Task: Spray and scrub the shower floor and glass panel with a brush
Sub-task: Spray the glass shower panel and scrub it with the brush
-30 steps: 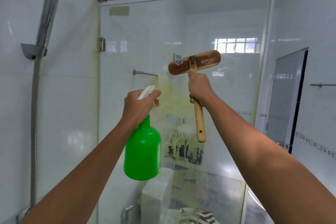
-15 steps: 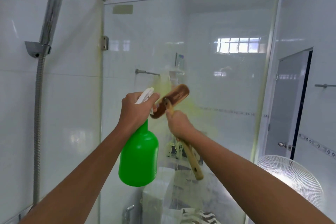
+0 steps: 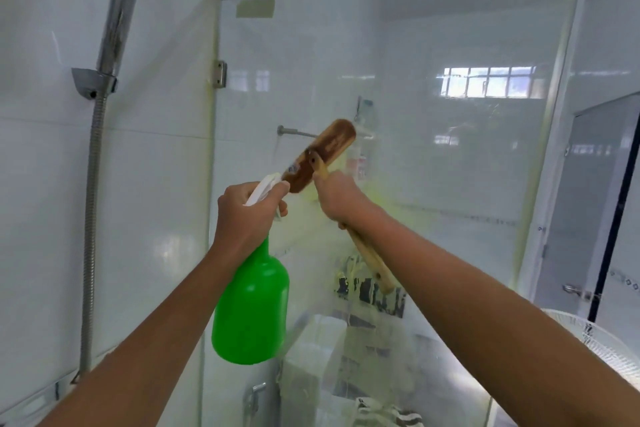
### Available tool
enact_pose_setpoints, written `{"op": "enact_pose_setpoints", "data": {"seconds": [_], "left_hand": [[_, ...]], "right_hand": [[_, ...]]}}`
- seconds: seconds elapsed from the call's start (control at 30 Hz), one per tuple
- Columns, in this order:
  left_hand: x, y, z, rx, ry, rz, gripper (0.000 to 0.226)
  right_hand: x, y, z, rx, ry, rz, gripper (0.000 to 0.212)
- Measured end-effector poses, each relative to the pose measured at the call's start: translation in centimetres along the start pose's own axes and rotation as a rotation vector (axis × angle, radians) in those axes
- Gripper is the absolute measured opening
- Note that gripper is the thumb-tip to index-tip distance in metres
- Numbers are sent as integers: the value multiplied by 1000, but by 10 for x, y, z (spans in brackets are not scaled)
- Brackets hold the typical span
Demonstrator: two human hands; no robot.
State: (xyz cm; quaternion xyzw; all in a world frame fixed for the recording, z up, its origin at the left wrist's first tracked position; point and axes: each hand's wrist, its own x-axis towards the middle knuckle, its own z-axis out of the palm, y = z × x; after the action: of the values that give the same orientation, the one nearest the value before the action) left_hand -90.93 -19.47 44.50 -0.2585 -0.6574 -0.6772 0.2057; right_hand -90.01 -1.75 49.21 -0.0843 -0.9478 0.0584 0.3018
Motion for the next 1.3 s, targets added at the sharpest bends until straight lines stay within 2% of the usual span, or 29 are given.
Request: {"op": "enact_pose_setpoints", "data": {"seconds": [0.03,0.1,0.13,0.23,0.3,0.37,0.43,0.5,0.6,0.7,0.77,0.83,0.97,1.0,1.07,1.17,1.23,1.3], "left_hand": [[-2,-2,-1,18,-1,-5,32],[-5,-3,-3,54,0,-6,33],[-6,-3,-5,64,7,-7,33],[-9,-2,-8,50,57,-36,31],[-11,-1,-7,45,85,-49,32],[-15,2,-5,56,107,-36,31],[-17,7,-5,74,130,-23,31],[-21,10,-5,84,155,-12,30],[-30,11,-5,82,163,-2,27],[-33,5,-8,79,141,-14,28],[-30,-1,-10,71,122,-36,28],[-25,-7,-11,57,101,-52,29],[-13,-15,-3,61,34,-43,29],[-8,-15,-2,59,12,-33,30],[3,-17,-1,46,-21,-15,33],[16,-25,-6,17,-29,0,32],[21,-33,-10,-4,-39,5,33],[23,-42,-12,-8,-81,10,33]], "right_hand": [[-12,2,24,-27,-16,-56,41],[-39,13,64,-276,-187,-176,41],[-40,17,64,-311,-189,-191,41],[-7,18,19,-367,-135,-244,37],[26,9,-25,-403,-23,-283,35],[60,0,-71,-400,81,-234,37],[83,-6,-93,-348,115,-158,38],[80,-13,-78,-272,92,-116,41],[41,-11,-10,-209,20,-174,54],[-6,-4,44,-290,-173,-269,53],[-5,-4,38,-376,-235,-308,48],[16,-7,5,-384,-187,-292,41],[56,-8,-96,-301,73,-174,29],[61,-8,-111,-249,99,-126,24],[61,-9,-118,-166,106,-58,27],[40,-18,-76,-98,88,2,34],[16,-24,-23,-123,-17,-4,34],[-9,-31,26,-113,-133,69,37]]}}
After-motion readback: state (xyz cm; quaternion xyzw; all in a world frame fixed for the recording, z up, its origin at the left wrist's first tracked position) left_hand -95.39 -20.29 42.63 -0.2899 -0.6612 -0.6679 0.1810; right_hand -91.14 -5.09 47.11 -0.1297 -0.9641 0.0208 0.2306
